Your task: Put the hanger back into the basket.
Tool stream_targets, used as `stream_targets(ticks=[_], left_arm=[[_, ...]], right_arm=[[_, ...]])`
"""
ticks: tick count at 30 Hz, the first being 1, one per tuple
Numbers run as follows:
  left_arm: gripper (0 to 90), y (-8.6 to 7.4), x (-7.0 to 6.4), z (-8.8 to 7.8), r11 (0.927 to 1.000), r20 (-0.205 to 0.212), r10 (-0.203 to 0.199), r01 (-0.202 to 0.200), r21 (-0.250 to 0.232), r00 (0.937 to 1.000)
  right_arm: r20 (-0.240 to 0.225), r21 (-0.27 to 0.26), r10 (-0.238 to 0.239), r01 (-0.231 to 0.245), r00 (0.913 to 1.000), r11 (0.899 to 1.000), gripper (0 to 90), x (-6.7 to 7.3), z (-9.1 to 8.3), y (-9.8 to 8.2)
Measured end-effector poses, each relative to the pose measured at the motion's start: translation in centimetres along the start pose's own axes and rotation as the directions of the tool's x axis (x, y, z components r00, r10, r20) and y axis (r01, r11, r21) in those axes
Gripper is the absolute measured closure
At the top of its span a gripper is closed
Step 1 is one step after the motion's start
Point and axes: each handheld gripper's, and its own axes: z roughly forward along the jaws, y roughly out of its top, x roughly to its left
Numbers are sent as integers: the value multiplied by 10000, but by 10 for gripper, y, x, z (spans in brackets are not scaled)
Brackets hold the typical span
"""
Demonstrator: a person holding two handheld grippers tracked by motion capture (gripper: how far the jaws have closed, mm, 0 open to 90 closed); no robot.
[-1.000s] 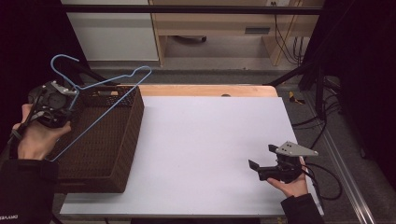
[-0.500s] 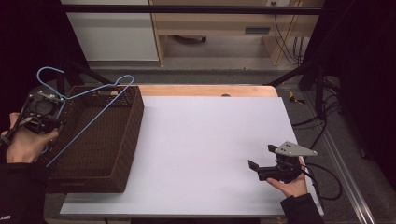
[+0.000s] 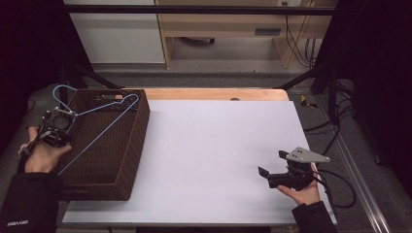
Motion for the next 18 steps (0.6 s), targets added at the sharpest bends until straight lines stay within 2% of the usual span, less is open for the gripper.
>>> stream_targets(ticks=[1,3,6,10,14,16,18], left_arm=[[871,-1,-3,5,9998,36,132,-133,147,9999],[870,-2,-8,13,9998,203,29,-33,183,9998],[869,-4,-14,23,9995,538,92,-109,297,9985],[862,-8,-19,29,9999,1017,8,-24,149,9948],[815,-13,-19,23,9991,1336,-178,229,-366,9909],[785,-16,-16,15,9964,1424,-246,359,-770,9895],[719,-20,-13,3,9881,1592,-416,643,-1399,9864]], right_arm=[[0,-6,3,-3,10000,10000,48,0,0,0],[15,-14,-23,23,10000,10000,48,0,0,0],[4,-17,-2,2,10000,10000,47,0,0,0],[25,-21,-19,19,10000,10000,47,0,0,0],[23,-23,-10,10,10000,10000,47,0,0,0],[18,-28,-34,34,10000,10000,47,-1,0,0],[44,-45,10,-10,10000,10000,47,-1,-1,0]])
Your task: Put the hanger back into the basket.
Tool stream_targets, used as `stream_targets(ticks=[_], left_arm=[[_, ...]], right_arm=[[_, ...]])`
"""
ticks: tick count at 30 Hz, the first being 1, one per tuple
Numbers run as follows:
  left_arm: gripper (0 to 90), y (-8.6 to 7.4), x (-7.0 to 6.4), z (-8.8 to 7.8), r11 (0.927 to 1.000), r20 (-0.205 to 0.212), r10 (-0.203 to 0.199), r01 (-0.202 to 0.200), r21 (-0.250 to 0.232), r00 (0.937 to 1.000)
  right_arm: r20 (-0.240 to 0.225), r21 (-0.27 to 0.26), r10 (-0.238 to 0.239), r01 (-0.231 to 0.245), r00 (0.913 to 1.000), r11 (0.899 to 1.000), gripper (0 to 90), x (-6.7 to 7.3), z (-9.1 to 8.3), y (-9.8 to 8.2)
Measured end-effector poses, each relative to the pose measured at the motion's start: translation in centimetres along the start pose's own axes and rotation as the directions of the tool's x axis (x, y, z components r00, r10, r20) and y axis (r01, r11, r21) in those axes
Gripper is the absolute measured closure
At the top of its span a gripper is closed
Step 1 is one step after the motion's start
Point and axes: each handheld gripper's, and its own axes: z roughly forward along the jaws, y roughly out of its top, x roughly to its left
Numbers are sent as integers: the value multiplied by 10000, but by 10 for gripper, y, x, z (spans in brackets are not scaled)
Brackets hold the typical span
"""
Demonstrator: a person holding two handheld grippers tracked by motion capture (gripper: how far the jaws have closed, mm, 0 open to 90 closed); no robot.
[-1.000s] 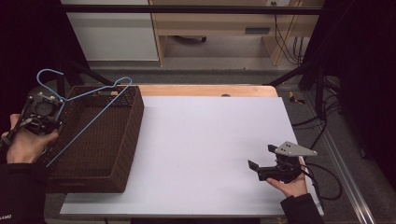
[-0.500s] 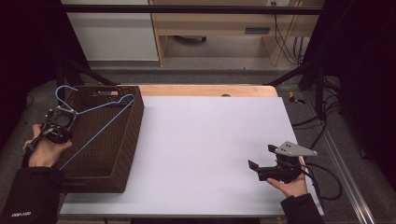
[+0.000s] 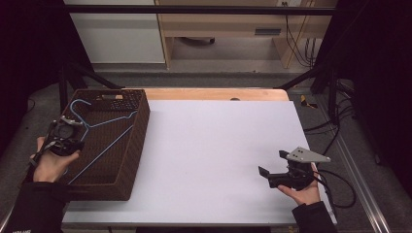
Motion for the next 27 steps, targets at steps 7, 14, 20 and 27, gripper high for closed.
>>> stream_targets(ticks=[7,14,20,27], left_arm=[[523,-11,-14,-40,9577,1676,-438,891,-2736,9849],[374,-24,-50,-59,8562,3511,151,1692,-4881,9362],[266,-30,-84,-68,8028,4011,1153,1525,-5764,9088],[146,-32,-120,-68,7832,4640,2032,1412,-6055,8622]], right_arm=[[8,-148,69,-69,10000,9999,44,-1,-2,1],[-14,-367,60,-60,10000,9993,42,-1,-2,1],[-12,-471,81,-81,10000,9989,41,-1,-4,1],[-74,-553,30,-34,10000,9985,39,0,-5,0]])
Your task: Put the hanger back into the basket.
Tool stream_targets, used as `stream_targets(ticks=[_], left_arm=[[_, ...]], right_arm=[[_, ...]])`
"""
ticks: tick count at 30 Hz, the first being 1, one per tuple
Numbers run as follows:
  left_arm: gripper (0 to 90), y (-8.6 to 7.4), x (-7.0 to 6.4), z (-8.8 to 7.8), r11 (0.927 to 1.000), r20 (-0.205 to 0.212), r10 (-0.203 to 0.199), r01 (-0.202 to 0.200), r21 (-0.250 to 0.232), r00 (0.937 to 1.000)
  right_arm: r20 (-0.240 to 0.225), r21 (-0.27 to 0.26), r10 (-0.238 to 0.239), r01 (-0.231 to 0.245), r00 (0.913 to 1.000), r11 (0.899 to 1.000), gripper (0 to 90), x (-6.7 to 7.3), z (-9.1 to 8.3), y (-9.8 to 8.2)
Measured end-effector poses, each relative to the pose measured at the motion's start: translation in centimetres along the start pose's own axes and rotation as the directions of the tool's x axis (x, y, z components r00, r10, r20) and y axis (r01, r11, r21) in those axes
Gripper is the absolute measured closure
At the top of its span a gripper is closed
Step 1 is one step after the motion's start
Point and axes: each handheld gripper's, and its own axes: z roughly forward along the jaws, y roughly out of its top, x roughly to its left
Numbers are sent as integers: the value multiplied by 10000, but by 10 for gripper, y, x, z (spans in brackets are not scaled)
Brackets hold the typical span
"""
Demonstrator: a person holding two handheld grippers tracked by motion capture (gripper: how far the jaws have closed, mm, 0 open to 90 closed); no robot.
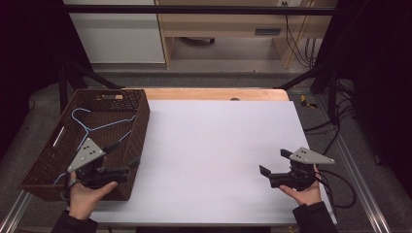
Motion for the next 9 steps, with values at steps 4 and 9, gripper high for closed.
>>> stream_targets(ticks=[4,9], left_arm=[[135,-8,-11,15,9998,483,-56,46,212,9988],[137,-16,-19,26,9988,709,65,-99,472,9975]], right_arm=[[4,-59,-21,21,10000,10000,39,0,-1,0],[-65,-145,-7,6,10000,9999,39,1,-2,0]])
